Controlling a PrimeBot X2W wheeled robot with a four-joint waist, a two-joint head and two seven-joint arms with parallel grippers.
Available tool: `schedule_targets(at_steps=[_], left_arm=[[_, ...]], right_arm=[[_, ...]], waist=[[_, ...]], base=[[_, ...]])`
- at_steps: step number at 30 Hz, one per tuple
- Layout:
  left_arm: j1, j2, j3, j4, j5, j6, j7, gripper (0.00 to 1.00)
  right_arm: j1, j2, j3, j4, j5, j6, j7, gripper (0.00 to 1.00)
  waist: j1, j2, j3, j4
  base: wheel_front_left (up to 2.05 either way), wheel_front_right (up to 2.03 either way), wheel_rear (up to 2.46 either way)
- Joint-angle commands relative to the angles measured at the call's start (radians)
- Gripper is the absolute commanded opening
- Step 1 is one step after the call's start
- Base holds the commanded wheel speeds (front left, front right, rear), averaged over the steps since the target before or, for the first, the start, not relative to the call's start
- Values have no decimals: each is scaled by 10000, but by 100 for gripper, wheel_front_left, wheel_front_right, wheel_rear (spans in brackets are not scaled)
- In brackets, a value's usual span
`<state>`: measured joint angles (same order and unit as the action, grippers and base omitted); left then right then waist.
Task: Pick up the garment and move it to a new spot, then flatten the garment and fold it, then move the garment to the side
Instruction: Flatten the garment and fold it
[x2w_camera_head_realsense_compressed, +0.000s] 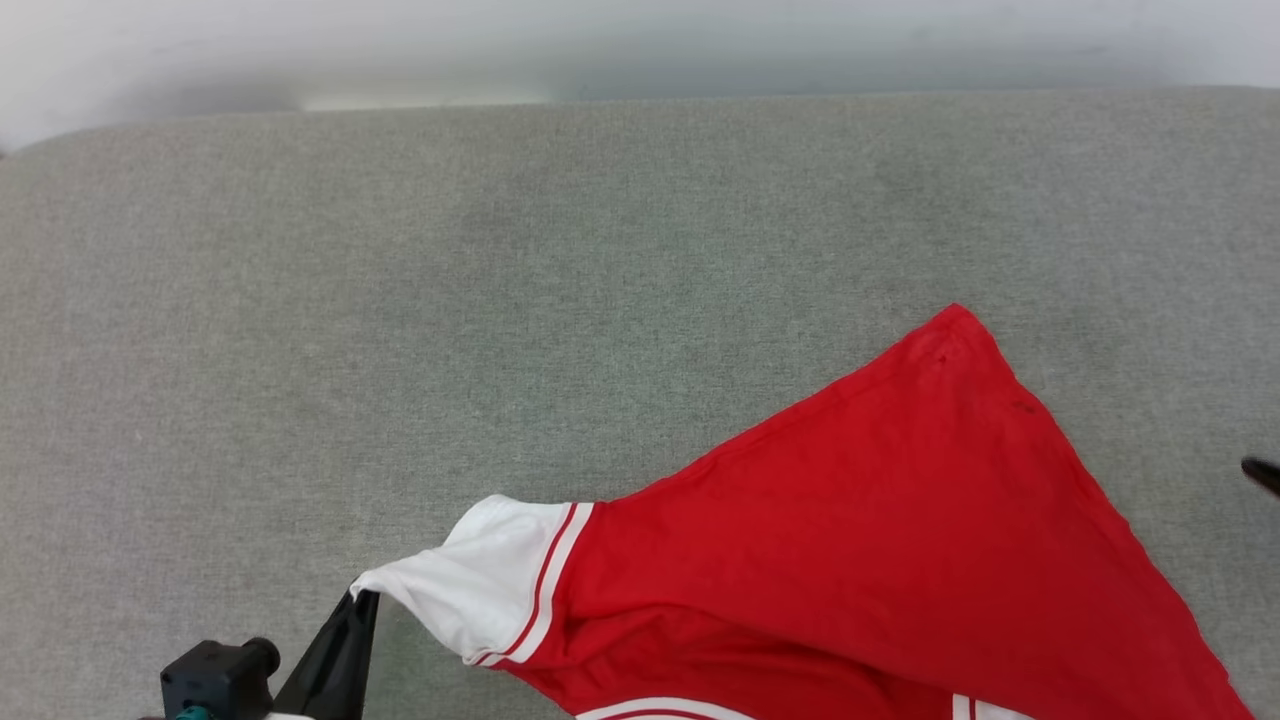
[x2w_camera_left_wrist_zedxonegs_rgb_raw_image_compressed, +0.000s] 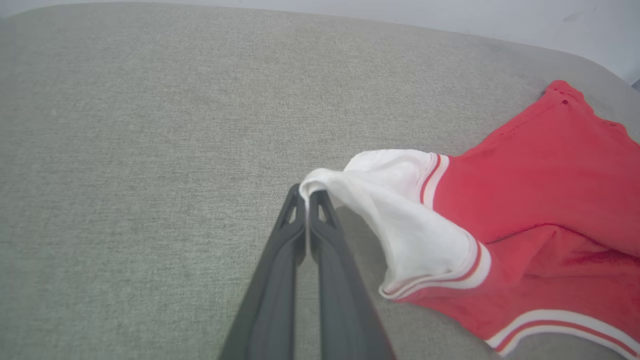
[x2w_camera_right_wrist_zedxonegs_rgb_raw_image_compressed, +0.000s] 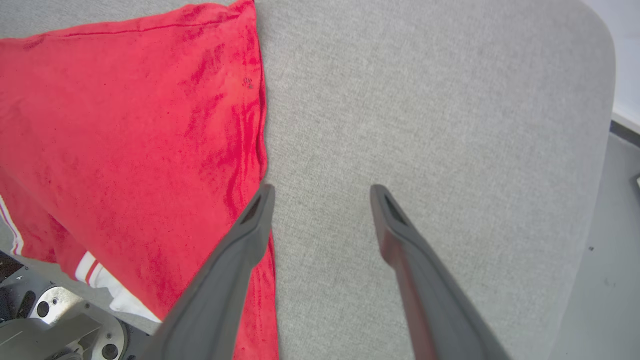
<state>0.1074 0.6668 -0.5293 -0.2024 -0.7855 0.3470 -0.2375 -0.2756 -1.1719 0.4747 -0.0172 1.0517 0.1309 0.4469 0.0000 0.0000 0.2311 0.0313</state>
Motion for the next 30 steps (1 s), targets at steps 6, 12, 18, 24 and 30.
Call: schedule_targets(at_steps=[6, 12, 18, 24, 30], left_arm=[[-630, -111, -150, -78, 285, -108, 70, 0], [-1318, -299, -323, -47, 496, -297, 166, 0], [-1924, -559, -518, 1, 729, -394, 182, 0], [-2401, -775, -675, 102, 909, -534, 160, 0], [-2650, -955, -779, 268, 977, -647, 124, 0]], right_arm=[[-1911, 341, 88, -963, -892, -5, 2187, 100], [-4341, 1435, 1234, -728, -1484, -5, 4933, 100], [-6308, 2731, 2195, 940, -1999, -5, 6083, 100], [-7165, 3551, 2636, 2434, -2003, -5, 5730, 100], [-6738, 3775, 3769, 3199, -1873, -4, 5443, 100]], waist=[[0, 0, 561, 412], [0, 0, 1334, 881], [0, 0, 2045, 1321], [0, 0, 2624, 1712], [0, 0, 2851, 1846]], base=[[0, 0, 0], [0, 0, 0], [0, 0, 0], [0, 0, 0], [0, 0, 0]])
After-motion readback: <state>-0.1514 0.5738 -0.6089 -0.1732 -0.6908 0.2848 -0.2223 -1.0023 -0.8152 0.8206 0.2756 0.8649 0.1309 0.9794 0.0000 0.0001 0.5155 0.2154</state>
